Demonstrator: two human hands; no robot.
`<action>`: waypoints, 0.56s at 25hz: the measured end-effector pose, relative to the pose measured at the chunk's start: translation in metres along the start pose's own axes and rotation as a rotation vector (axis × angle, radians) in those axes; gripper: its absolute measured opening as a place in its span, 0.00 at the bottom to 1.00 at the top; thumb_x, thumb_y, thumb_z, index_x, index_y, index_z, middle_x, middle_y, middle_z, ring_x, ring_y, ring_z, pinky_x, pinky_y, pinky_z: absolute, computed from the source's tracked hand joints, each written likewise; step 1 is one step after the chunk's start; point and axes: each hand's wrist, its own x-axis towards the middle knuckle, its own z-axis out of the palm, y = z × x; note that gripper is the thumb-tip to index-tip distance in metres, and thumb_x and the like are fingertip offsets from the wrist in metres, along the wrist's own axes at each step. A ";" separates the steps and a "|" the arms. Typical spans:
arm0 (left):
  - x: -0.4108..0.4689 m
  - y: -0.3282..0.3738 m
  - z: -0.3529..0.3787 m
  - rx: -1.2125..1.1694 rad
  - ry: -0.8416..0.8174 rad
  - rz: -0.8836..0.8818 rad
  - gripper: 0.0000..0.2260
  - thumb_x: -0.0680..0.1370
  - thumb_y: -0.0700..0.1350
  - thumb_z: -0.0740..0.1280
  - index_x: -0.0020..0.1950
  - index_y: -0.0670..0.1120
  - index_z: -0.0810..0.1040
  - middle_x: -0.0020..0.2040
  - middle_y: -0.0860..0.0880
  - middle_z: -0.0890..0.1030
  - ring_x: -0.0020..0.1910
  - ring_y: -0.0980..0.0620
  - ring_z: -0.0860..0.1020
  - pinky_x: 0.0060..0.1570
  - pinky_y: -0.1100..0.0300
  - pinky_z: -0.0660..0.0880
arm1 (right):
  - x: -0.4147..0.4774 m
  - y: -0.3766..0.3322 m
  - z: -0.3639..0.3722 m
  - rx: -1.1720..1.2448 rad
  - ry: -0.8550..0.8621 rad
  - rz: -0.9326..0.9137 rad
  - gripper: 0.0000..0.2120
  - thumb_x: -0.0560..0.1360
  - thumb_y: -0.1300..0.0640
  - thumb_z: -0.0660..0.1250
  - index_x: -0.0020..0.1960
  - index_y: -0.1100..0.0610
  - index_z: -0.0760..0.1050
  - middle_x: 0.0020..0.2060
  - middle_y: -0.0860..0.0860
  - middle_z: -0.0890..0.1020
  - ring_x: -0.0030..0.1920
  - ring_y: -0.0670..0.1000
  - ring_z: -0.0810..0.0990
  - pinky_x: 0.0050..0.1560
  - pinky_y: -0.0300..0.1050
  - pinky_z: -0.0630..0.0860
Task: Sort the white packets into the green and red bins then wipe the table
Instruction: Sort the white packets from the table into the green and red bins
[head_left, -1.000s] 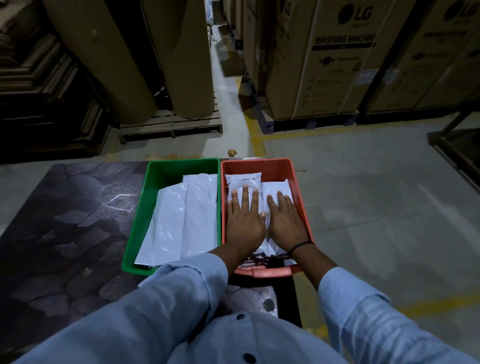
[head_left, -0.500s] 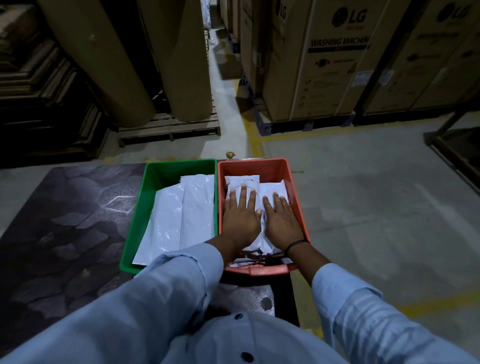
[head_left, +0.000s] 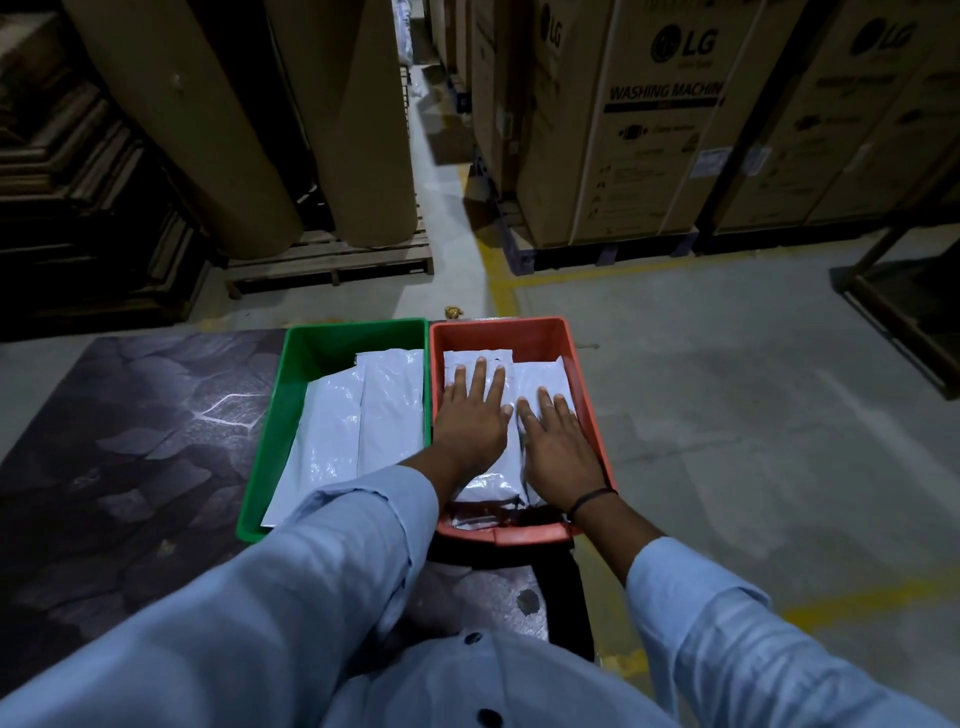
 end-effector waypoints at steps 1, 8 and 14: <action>0.000 0.000 0.000 -0.003 -0.007 -0.004 0.29 0.86 0.57 0.45 0.84 0.49 0.41 0.83 0.45 0.40 0.82 0.39 0.40 0.80 0.43 0.43 | 0.000 0.000 0.000 0.002 0.001 0.002 0.32 0.80 0.57 0.57 0.81 0.57 0.50 0.80 0.63 0.49 0.80 0.64 0.47 0.80 0.57 0.48; -0.002 -0.006 -0.037 -0.301 0.238 0.046 0.23 0.87 0.51 0.50 0.82 0.48 0.60 0.82 0.44 0.58 0.81 0.41 0.56 0.79 0.45 0.57 | 0.005 0.001 -0.013 0.069 0.083 0.002 0.28 0.80 0.58 0.53 0.80 0.60 0.57 0.78 0.65 0.57 0.79 0.65 0.54 0.79 0.59 0.53; -0.009 -0.046 -0.067 -0.520 0.391 -0.066 0.20 0.86 0.50 0.53 0.79 0.49 0.65 0.81 0.46 0.63 0.81 0.45 0.58 0.78 0.47 0.59 | 0.014 -0.005 -0.029 0.172 0.180 -0.023 0.30 0.78 0.64 0.57 0.79 0.59 0.59 0.78 0.61 0.61 0.79 0.61 0.57 0.79 0.55 0.55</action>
